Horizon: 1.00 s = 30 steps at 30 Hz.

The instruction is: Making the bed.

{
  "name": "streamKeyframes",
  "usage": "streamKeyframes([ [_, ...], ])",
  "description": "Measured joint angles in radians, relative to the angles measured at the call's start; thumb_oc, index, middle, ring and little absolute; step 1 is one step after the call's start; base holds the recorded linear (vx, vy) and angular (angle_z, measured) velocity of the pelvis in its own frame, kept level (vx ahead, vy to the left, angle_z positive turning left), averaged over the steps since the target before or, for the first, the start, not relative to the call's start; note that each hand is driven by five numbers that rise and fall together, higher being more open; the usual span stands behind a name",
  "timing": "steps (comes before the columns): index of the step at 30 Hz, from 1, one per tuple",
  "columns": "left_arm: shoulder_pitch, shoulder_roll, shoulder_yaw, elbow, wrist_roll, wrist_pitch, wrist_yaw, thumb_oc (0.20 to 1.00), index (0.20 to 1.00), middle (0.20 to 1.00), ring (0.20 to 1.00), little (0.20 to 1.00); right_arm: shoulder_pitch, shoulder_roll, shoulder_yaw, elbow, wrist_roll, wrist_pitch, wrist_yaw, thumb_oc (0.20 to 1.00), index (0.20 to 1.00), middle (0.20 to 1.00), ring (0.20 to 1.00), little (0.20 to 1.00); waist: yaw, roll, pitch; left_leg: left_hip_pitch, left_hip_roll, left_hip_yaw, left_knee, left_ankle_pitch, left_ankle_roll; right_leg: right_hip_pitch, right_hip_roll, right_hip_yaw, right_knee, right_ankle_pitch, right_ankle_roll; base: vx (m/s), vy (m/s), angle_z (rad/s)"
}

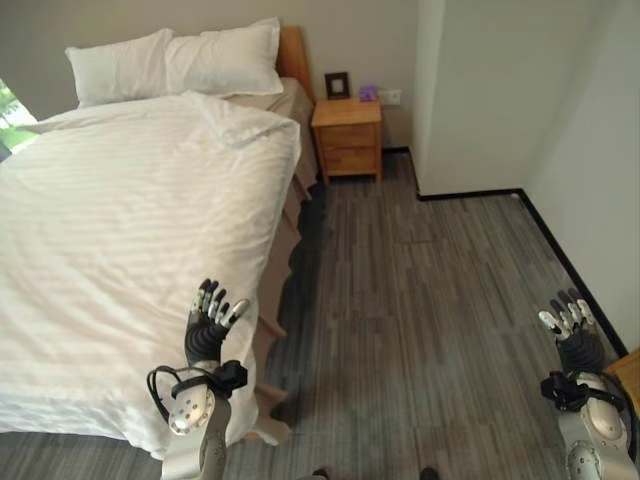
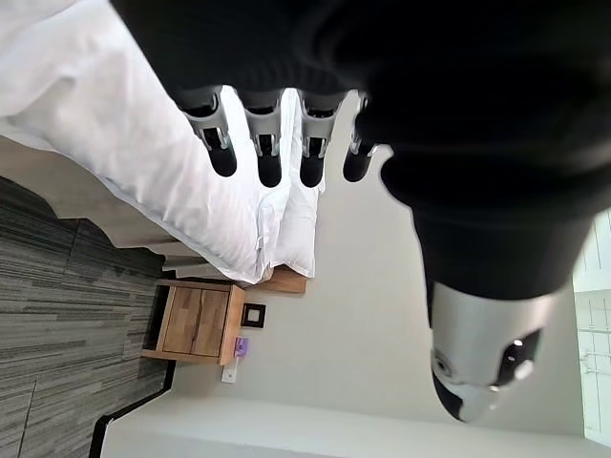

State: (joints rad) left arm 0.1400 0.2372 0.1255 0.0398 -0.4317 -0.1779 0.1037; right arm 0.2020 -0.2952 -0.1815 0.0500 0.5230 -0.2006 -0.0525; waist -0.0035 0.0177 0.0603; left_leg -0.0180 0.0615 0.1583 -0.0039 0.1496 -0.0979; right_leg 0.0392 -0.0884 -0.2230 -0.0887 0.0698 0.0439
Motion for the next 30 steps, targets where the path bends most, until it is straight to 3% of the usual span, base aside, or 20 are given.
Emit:
streamKeyframes([
  [2, -0.028, 0.001, -0.014, -0.002, 0.001, -0.002, 0.008, 1.000, 1.000, 1.000, 1.000, 1.000, -0.013, -0.006, 0.009, -0.007, -0.022, 0.000, -0.006, 1.000, 1.000, 1.000, 1.000, 1.000, -0.012, 0.028, -0.005, 0.016, 0.018, -0.007, -0.044, -0.019, 0.030, 0.000, 0.023, -0.012, 0.000, -0.002, 0.002, -0.02, 0.024, 0.14],
  [5, -0.064, 0.002, -0.038, -0.006, 0.001, -0.009, 0.013, 1.000, 1.000, 1.000, 1.000, 1.000, -0.032, -0.008, 0.032, -0.022, -0.061, -0.001, -0.008, 1.000, 1.000, 1.000, 1.000, 1.000, -0.021, 0.045, 0.007, 0.043, 0.033, -0.006, -0.089, -0.063, 0.080, 0.000, 0.045, -0.016, 0.008, -0.008, 0.015, -0.01, 0.043, 0.02],
  [9, -0.094, 0.004, -0.044, -0.014, 0.002, -0.010, 0.014, 1.000, 1.000, 1.000, 1.000, 1.000, -0.035, 0.004, 0.034, -0.028, -0.083, 0.000, -0.014, 1.000, 1.000, 1.000, 1.000, 1.000, -0.023, 0.032, 0.023, 0.043, 0.008, -0.001, -0.090, -0.073, 0.079, -0.011, 0.011, -0.010, 0.031, -0.010, 0.032, 0.03, 0.052, 0.00],
  [17, -0.029, 0.022, 0.062, -0.030, 0.003, -0.019, 0.050, 1.000, 1.000, 1.000, 1.000, 1.000, -0.101, 0.003, 0.080, -0.036, -0.080, 0.002, -0.010, 1.000, 1.000, 1.000, 1.000, 1.000, 0.015, 0.006, 0.053, 0.041, -0.013, 0.004, -0.090, -0.090, 0.086, -0.023, -0.016, -0.004, 0.048, -0.012, 0.051, 0.05, 0.075, 0.00],
  [19, -0.029, 0.051, 0.062, -0.023, 0.003, -0.018, 0.060, 1.000, 1.000, 1.000, 1.000, 1.000, -0.120, 0.009, 0.080, -0.042, -0.054, 0.000, -0.005, 1.000, 1.000, 1.000, 1.000, 1.000, 0.021, 0.006, 0.072, 0.040, -0.028, 0.003, -0.090, -0.092, 0.109, -0.075, -0.036, 0.000, 0.155, -0.057, 0.059, 0.12, 0.170, 0.00],
  [21, -0.031, 0.064, 0.080, -0.021, 0.008, -0.018, 0.071, 1.000, 1.000, 1.000, 1.000, 1.000, -0.119, 0.021, 0.068, -0.047, -0.040, 0.000, 0.002, 1.000, 1.000, 1.000, 1.000, 1.000, 0.025, 0.007, 0.114, 0.057, -0.043, 0.026, -0.089, -0.101, 0.139, -0.227, -0.088, 0.042, 0.475, -0.117, 0.107, 0.21, 0.113, -0.20],
  [23, -0.031, 0.077, 0.079, -0.022, 0.015, -0.017, 0.078, 1.000, 1.000, 1.000, 1.000, 1.000, -0.063, 0.039, 0.068, -0.045, -0.037, 0.000, 0.001, 1.000, 1.000, 1.000, 1.000, 1.000, 0.002, 0.005, 0.142, 0.074, -0.053, 0.025, -0.077, -0.128, 0.180, -0.360, -0.103, 0.091, 0.689, -0.130, 0.135, 0.55, -0.055, -0.09],
  [24, -0.033, 0.082, 0.078, -0.022, 0.015, -0.017, 0.078, 1.000, 1.000, 1.000, 1.000, 1.000, -0.051, 0.043, 0.068, -0.047, -0.037, 0.000, 0.000, 1.000, 1.000, 1.000, 1.000, 1.000, -0.003, -0.004, 0.145, 0.075, -0.053, 0.025, -0.074, -0.132, 0.179, -0.378, -0.101, 0.097, 0.685, -0.134, 0.131, 0.52, -0.096, 0.09],
  [28, -0.077, 0.096, 0.076, -0.021, 0.014, -0.018, 0.063, 1.000, 1.000, 1.000, 1.000, 1.000, 0.007, 0.059, 0.027, -0.056, -0.021, 0.000, -0.002, 1.000, 1.000, 1.000, 1.000, 1.000, -0.070, -0.029, 0.149, 0.057, -0.066, -0.020, -0.036, -0.177, 0.153, -0.381, -0.110, 0.053, 0.292, -0.102, 0.124, 0.50, -0.198, 0.34],
  [30, -0.089, 0.100, 0.077, -0.014, 0.014, -0.020, 0.060, 1.000, 1.000, 1.000, 1.000, 1.000, 0.012, 0.062, 0.021, -0.072, -0.011, -0.001, -0.002, 1.000, 1.000, 1.000, 1.000, 1.000, -0.087, -0.031, 0.143, 0.064, -0.059, -0.038, -0.018, -0.211, 0.138, -0.381, -0.118, 0.049, 0.140, -0.036, 0.119, 0.60, -0.240, 0.25],
])
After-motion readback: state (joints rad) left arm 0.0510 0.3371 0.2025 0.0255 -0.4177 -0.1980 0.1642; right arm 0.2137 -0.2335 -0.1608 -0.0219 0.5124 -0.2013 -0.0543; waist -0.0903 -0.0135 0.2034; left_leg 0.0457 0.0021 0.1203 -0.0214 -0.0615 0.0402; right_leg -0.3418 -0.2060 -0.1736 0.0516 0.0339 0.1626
